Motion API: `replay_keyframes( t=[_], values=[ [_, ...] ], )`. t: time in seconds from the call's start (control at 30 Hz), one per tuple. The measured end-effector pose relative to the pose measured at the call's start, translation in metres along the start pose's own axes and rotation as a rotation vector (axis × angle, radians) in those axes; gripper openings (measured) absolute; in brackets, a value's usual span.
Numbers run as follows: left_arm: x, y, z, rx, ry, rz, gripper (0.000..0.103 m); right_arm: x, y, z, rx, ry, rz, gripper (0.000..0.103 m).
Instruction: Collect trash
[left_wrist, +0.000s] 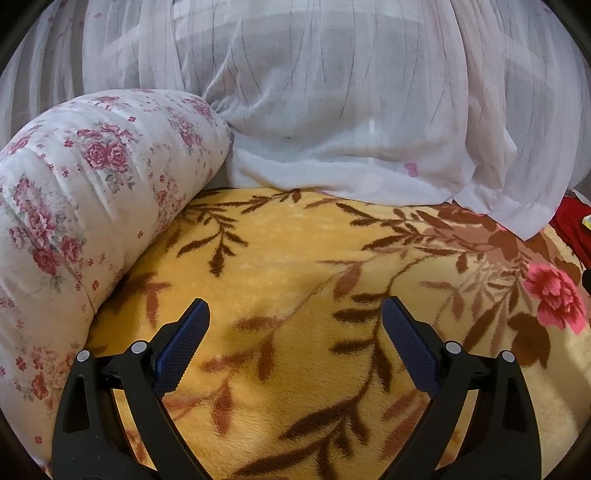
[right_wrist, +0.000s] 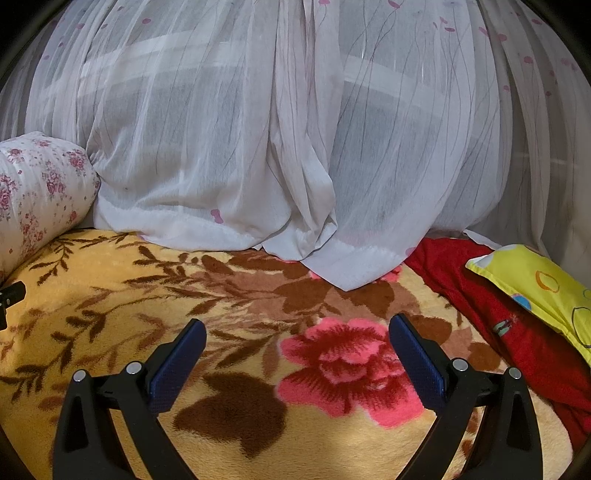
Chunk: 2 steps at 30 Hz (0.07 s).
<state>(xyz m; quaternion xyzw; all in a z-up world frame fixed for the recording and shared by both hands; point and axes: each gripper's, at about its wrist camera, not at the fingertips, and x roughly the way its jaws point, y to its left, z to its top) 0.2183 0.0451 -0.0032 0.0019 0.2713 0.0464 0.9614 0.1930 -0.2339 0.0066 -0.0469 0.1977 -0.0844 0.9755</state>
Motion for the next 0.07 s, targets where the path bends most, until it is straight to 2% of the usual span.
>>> replay_keyframes(
  t=[0.07],
  values=[
    [0.0004, -0.0001, 0.0002, 0.001, 0.002, -0.002, 0.092, 0.0, 0.0002, -0.0005, -0.001, 0.001, 0.0, 0.098]
  ],
)
